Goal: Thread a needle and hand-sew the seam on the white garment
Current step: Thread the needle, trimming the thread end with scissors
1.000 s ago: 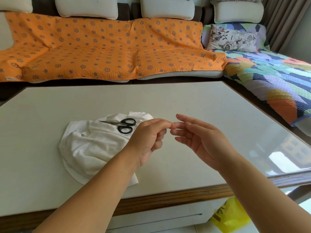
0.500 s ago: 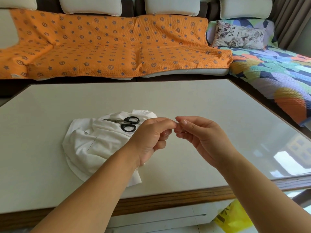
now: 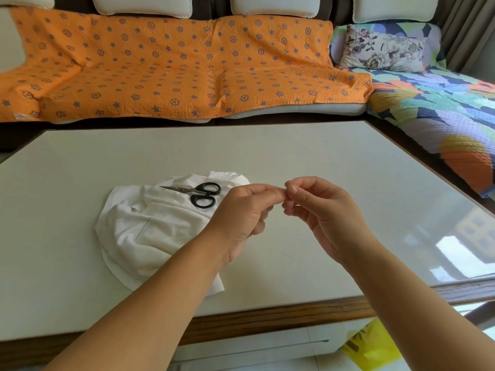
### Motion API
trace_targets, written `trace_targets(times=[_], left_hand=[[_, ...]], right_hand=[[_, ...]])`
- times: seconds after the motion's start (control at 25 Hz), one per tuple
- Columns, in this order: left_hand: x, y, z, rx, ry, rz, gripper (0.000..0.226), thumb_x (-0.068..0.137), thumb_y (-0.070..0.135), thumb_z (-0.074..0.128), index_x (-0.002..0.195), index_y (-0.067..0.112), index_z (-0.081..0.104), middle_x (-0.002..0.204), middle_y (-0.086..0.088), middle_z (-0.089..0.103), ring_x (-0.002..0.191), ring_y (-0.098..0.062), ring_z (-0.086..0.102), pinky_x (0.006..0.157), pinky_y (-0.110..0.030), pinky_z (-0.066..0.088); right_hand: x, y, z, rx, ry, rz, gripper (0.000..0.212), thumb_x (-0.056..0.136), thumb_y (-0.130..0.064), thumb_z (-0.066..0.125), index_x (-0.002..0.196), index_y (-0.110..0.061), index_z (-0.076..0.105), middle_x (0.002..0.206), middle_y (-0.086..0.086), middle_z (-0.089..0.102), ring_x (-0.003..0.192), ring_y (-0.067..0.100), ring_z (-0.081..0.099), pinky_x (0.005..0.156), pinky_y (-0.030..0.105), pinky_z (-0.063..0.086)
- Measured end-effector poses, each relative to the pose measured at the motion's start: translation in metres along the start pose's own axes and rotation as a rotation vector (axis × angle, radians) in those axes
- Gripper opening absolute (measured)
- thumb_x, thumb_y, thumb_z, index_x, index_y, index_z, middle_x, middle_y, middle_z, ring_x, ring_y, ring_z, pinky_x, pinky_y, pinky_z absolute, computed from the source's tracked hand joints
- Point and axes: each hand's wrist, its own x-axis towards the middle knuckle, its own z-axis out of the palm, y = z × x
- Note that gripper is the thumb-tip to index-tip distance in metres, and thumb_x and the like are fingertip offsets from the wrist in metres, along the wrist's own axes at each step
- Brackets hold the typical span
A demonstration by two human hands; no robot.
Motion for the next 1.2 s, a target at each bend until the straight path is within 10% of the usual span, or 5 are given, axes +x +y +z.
trace_targets(times=[0.56,1.2], left_hand=[[0.003,0.004,-0.009,-0.066,-0.095,-0.061,0.024,0.090,0.014,0.060,0.067,0.016,0.065,0.060,0.004,0.029,0.053,-0.007,0.023,0.043,-0.018,0.015],[0.002,-0.002,0.003,0.176,0.109,0.145,0.016,0.093,0.020,0.063,0.099,0.011,0.075,0.043,0.023,0.051,0.041,0.008,0.049,0.045,-0.003,0.032]], right_hand=[[0.004,-0.003,-0.007,0.030,-0.186,0.048,0.039,0.071,-0.018,0.071,0.109,-0.010,0.073,0.085,0.009,0.068,0.084,0.021,0.065,0.084,0.030,0.054],[0.001,0.005,0.006,-0.172,0.223,-0.110,0.017,0.080,-0.022,0.074,0.073,-0.008,0.070,0.071,0.008,0.070,0.071,0.018,0.066,0.066,0.027,0.052]])
